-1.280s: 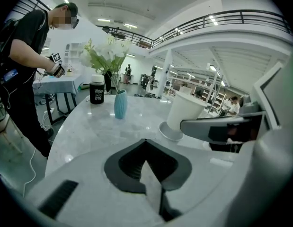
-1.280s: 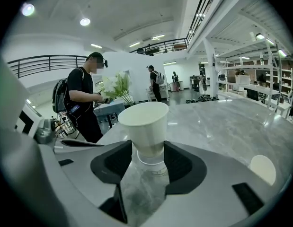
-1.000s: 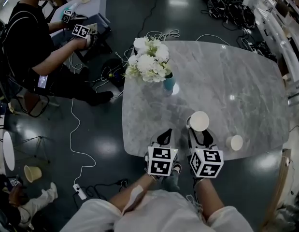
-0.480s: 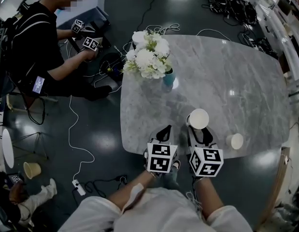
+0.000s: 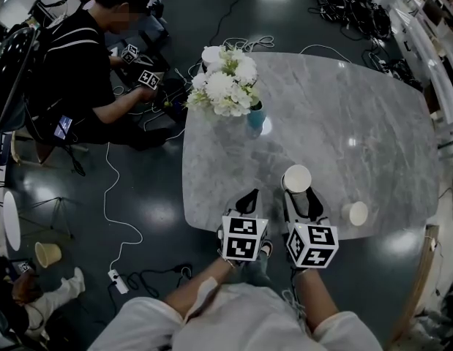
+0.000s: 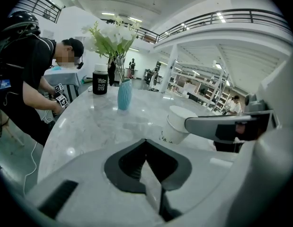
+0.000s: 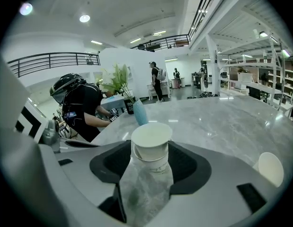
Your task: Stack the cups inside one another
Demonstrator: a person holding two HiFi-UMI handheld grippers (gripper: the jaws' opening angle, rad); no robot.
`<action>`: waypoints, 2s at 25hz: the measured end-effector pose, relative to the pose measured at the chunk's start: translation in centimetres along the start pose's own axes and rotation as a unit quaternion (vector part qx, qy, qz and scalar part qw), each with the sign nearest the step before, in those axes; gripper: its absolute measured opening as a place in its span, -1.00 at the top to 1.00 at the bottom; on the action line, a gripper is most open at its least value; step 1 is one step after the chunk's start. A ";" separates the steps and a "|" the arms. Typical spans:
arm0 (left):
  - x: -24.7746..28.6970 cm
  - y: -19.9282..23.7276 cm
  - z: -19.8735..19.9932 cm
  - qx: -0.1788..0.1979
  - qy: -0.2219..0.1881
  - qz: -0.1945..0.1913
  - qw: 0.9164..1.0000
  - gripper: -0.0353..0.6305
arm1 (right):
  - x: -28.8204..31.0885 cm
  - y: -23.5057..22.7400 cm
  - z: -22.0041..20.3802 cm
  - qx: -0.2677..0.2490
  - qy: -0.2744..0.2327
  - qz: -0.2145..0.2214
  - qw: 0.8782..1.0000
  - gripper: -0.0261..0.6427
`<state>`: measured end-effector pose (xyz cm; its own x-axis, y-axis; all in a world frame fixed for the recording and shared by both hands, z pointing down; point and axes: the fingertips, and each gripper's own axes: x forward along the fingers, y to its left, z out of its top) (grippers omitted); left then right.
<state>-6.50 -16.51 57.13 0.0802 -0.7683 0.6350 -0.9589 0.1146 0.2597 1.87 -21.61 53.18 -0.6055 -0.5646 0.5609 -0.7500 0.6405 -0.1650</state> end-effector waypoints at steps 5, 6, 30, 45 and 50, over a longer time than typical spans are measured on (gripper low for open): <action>-0.1 -0.2 -0.4 0.000 -0.003 0.000 1.000 0.91 | -0.7 -0.2 0.1 0.003 -0.011 -0.003 1.000 0.30; -0.1 -0.2 -0.5 -0.001 -0.005 0.000 1.000 0.91 | -0.8 -0.2 0.0 0.004 -0.012 -0.004 1.000 0.30; -2.9 -3.4 1.8 0.016 -0.051 -0.007 0.999 0.91 | -5.5 -2.6 2.2 0.015 -0.067 -0.040 0.997 0.52; -4.7 -7.0 5.5 0.042 -0.102 -0.020 0.994 0.91 | -10.0 -5.4 3.1 0.012 -0.099 -0.071 0.993 0.85; -4.9 -7.7 5.6 0.045 -0.110 -0.021 0.993 0.91 | -10.7 -5.8 3.0 0.012 -0.104 -0.073 0.992 0.85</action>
<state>-1.05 -17.21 47.93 0.0691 -0.8914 0.4480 -0.9773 0.0297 0.2097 11.93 -20.86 45.73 -0.5293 -0.7477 0.4010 -0.8388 0.5321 -0.1150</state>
